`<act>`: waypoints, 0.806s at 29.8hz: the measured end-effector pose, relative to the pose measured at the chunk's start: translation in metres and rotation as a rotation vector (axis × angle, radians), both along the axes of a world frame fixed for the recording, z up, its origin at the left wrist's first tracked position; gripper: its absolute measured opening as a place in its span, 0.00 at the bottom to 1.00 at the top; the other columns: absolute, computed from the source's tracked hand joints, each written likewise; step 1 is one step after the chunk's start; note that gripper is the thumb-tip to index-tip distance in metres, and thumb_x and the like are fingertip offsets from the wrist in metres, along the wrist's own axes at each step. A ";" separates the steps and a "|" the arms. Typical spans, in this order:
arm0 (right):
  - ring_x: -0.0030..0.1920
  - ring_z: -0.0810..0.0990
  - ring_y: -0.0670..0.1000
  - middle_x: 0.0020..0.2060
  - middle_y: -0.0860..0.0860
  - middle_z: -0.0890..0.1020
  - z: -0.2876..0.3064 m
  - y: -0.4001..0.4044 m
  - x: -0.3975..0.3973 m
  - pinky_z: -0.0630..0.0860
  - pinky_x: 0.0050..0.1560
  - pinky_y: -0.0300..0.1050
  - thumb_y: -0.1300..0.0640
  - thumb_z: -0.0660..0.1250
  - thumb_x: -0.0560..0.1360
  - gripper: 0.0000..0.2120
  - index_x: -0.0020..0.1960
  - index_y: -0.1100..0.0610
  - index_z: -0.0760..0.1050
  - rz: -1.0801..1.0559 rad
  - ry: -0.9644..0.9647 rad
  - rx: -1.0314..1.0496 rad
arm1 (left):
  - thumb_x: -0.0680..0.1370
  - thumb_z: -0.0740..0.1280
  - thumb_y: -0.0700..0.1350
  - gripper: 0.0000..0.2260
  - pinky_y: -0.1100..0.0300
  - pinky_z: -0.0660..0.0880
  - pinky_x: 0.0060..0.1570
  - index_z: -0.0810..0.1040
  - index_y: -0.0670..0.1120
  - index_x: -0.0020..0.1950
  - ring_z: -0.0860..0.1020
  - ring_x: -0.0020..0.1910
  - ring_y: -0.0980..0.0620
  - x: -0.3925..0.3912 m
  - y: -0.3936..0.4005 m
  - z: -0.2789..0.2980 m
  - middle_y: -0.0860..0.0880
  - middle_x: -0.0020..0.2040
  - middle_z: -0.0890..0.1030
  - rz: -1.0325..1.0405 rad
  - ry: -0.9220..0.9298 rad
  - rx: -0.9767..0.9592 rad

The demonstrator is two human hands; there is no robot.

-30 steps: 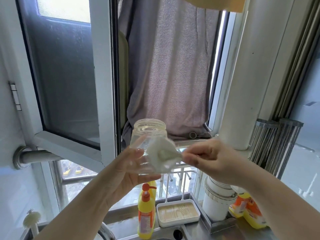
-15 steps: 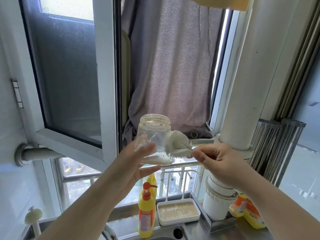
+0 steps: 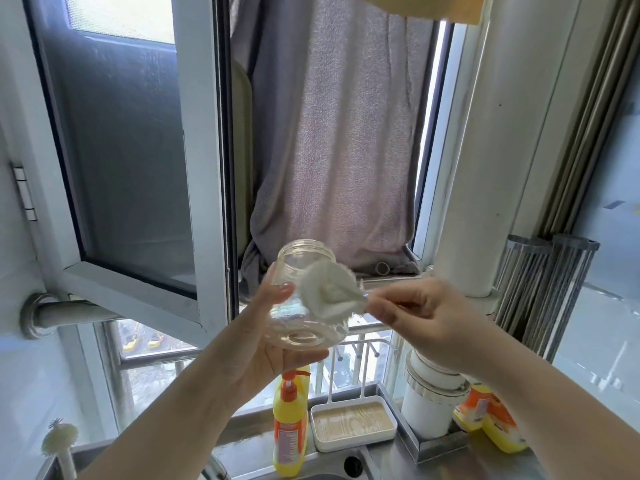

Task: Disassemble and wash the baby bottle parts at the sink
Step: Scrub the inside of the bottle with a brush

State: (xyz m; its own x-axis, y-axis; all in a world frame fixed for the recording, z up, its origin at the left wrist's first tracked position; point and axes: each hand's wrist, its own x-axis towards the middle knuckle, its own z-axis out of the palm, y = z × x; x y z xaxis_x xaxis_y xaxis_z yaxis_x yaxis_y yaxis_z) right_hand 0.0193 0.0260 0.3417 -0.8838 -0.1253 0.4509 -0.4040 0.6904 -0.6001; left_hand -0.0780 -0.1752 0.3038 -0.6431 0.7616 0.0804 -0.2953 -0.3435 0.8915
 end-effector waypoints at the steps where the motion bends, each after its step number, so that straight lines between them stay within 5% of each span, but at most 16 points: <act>1: 0.25 0.68 0.42 0.25 0.45 0.74 -0.001 0.004 0.005 0.62 0.27 0.31 0.32 0.60 0.69 0.21 0.46 0.45 0.82 -0.017 0.002 0.029 | 0.57 0.78 0.55 0.41 0.46 0.78 0.50 0.69 0.46 0.67 0.80 0.51 0.37 -0.002 -0.002 -0.002 0.33 0.57 0.78 -0.003 -0.024 -0.008; 6: 0.34 0.78 0.39 0.31 0.34 0.79 -0.010 0.007 0.016 0.70 0.33 0.30 0.33 0.59 0.69 0.18 0.46 0.41 0.81 -0.121 0.051 0.108 | 0.61 0.75 0.56 0.37 0.46 0.78 0.51 0.70 0.46 0.67 0.79 0.54 0.36 -0.007 -0.005 -0.009 0.35 0.60 0.78 -0.042 -0.082 -0.049; 9: 0.31 0.76 0.44 0.30 0.43 0.80 -0.014 0.010 0.016 0.70 0.30 0.37 0.31 0.57 0.69 0.19 0.45 0.41 0.81 -0.181 0.078 0.109 | 0.64 0.74 0.54 0.36 0.42 0.76 0.55 0.67 0.49 0.69 0.77 0.59 0.36 -0.010 -0.004 -0.008 0.37 0.62 0.77 -0.033 -0.090 -0.025; 12: 0.28 0.73 0.50 0.29 0.52 0.78 -0.018 0.014 0.015 0.70 0.31 0.49 0.30 0.56 0.68 0.20 0.48 0.39 0.78 -0.211 0.090 0.097 | 0.61 0.78 0.52 0.41 0.42 0.79 0.48 0.64 0.50 0.70 0.78 0.57 0.35 -0.012 -0.002 -0.009 0.37 0.62 0.77 0.035 -0.124 -0.023; 16: 0.25 0.68 0.42 0.24 0.48 0.73 -0.022 0.011 0.015 0.64 0.27 0.35 0.30 0.57 0.68 0.18 0.48 0.37 0.77 -0.201 0.103 0.058 | 0.54 0.82 0.50 0.44 0.44 0.79 0.43 0.66 0.56 0.67 0.80 0.54 0.36 -0.005 0.001 -0.008 0.41 0.60 0.78 0.116 0.001 -0.063; 24: 0.22 0.66 0.41 0.20 0.44 0.70 -0.007 -0.001 0.018 0.61 0.26 0.29 0.40 0.62 0.71 0.12 0.43 0.44 0.81 -0.170 0.098 -0.018 | 0.54 0.78 0.47 0.44 0.48 0.80 0.44 0.65 0.54 0.69 0.81 0.54 0.41 -0.007 -0.003 -0.011 0.42 0.63 0.76 0.171 0.137 -0.162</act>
